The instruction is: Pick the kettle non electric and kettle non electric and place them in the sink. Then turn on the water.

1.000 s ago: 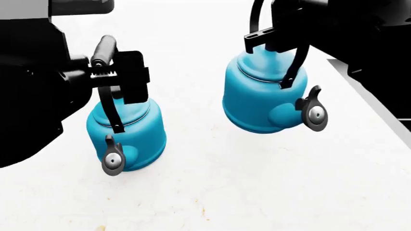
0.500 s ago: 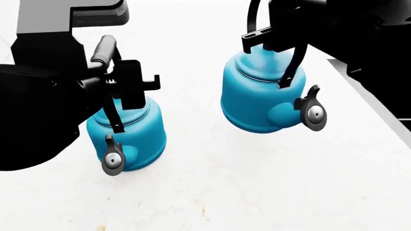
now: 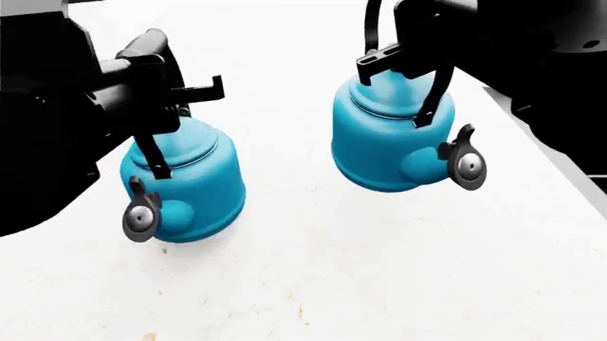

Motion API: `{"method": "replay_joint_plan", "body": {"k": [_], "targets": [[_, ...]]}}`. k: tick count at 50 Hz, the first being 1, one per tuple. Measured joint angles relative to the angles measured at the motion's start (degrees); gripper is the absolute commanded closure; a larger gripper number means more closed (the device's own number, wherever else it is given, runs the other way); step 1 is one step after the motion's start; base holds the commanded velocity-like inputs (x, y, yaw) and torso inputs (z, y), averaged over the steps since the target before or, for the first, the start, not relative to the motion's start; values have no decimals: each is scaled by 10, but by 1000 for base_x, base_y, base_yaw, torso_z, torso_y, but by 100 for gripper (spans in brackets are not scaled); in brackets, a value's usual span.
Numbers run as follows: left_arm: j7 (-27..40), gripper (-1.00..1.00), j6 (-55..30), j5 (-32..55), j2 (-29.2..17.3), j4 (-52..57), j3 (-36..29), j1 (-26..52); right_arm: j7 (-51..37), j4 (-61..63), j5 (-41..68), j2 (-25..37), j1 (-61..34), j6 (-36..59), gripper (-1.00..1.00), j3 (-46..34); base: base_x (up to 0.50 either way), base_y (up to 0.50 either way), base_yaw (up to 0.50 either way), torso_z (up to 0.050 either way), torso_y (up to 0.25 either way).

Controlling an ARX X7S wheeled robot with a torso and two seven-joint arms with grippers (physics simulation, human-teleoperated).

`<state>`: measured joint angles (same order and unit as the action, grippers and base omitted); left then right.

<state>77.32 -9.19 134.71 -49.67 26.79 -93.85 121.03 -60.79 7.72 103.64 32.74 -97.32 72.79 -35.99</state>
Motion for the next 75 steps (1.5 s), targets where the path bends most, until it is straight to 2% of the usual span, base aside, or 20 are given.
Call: {"method": "replay_joint_plan", "body": {"k": [34, 75], "targets": [[-39, 100, -25, -66, -34, 15, 70, 61, -29, 22, -6, 42, -31, 4, 100, -2, 0, 0, 0, 1, 2], [-34, 100, -41, -73, -34, 17, 102, 46, -46, 31, 14, 63, -45, 2, 100, -14, -110, -500, 0, 1, 2]]}}
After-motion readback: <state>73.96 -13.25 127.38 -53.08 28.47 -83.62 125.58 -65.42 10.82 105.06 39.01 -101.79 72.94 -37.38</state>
